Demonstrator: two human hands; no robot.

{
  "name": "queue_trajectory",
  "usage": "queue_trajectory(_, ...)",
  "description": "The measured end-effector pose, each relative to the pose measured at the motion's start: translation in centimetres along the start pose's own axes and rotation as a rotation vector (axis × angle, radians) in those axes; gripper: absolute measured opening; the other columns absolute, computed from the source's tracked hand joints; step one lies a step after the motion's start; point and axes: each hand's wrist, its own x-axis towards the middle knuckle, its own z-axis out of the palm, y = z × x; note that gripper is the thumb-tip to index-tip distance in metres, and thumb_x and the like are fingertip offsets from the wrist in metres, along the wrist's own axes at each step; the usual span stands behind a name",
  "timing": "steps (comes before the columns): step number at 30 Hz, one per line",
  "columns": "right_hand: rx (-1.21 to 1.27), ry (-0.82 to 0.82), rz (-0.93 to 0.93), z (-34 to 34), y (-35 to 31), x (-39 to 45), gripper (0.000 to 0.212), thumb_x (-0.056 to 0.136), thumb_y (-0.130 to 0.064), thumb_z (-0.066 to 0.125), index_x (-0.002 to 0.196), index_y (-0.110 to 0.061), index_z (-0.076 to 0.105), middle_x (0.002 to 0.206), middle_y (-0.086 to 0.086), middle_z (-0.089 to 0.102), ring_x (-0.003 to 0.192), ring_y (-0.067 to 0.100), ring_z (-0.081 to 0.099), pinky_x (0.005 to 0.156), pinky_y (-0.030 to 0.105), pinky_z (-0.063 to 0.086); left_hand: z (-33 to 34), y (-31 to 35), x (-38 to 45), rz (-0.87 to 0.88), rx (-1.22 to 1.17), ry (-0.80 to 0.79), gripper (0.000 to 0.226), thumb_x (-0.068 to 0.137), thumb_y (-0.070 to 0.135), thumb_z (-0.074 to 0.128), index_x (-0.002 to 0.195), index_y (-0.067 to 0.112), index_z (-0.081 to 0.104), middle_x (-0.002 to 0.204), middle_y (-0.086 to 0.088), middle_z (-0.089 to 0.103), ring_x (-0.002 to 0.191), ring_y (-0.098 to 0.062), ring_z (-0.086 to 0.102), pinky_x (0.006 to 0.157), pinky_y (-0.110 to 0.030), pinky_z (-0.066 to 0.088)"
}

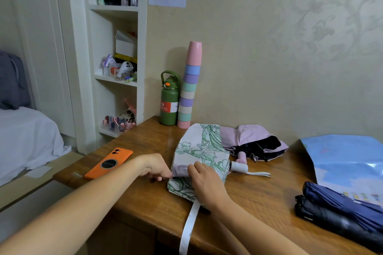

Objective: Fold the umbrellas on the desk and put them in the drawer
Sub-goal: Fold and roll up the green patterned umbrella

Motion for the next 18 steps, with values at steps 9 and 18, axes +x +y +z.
queue_trajectory(9, 0.025, 0.036, 0.045, 0.1, 0.0, -0.1, 0.051, 0.063, -0.002, 0.081, 0.086, -0.021, 0.040, 0.081, -0.002, 0.045, 0.064, 0.019, 0.045, 0.057, 0.028, 0.031, 0.5, -1.3, 0.7, 0.123, -0.530, -0.140, 0.028, 0.092, 0.019, 0.077, 0.113, 0.008, 0.062, 0.080, -0.003, 0.073, 0.060, -0.008, 0.063, 0.048, -0.018, 0.038)
queue_trajectory(18, 0.008, 0.015, 0.054, 0.0, -0.4, 0.1, 0.052, 0.064, -0.002, 0.082, 0.086, -0.021, 0.039, 0.078, -0.001, 0.045, 0.061, 0.020, 0.044, 0.057, 0.027, 0.026, 1.0, -0.8, 1.3, 0.113, -0.600, -0.021, 0.017, 0.095, 0.017, 0.072, 0.109, 0.008, 0.073, 0.087, -0.006, 0.069, 0.056, -0.007, 0.053, 0.045, -0.018, 0.033)
